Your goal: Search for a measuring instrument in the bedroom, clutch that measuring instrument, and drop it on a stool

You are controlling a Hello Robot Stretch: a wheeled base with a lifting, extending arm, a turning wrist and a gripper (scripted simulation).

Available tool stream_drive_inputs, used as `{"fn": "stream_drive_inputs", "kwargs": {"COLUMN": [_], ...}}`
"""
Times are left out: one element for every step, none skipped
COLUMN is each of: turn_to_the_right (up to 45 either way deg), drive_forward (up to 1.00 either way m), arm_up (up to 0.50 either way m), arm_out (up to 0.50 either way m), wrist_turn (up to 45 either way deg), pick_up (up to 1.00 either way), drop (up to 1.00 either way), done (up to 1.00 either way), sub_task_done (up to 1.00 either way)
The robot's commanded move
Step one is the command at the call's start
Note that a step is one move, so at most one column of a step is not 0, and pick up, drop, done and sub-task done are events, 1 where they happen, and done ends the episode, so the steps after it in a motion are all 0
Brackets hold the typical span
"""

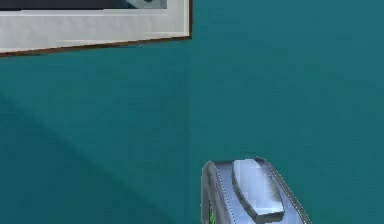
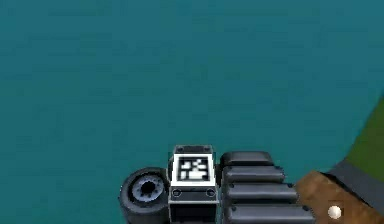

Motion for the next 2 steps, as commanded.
{"fn": "stream_drive_inputs", "kwargs": {"turn_to_the_right": [-45.0, -45.0], "drive_forward": [0.0, 0.0], "arm_up": [0.0, 0.0], "arm_out": [0.0, 0.0], "wrist_turn": [0.0, 0.0], "pick_up": [0.0, 0.0], "drop": [0.0, 0.0], "done": [0.0, 0.0], "sub_task_done": [0.0, 0.0]}}
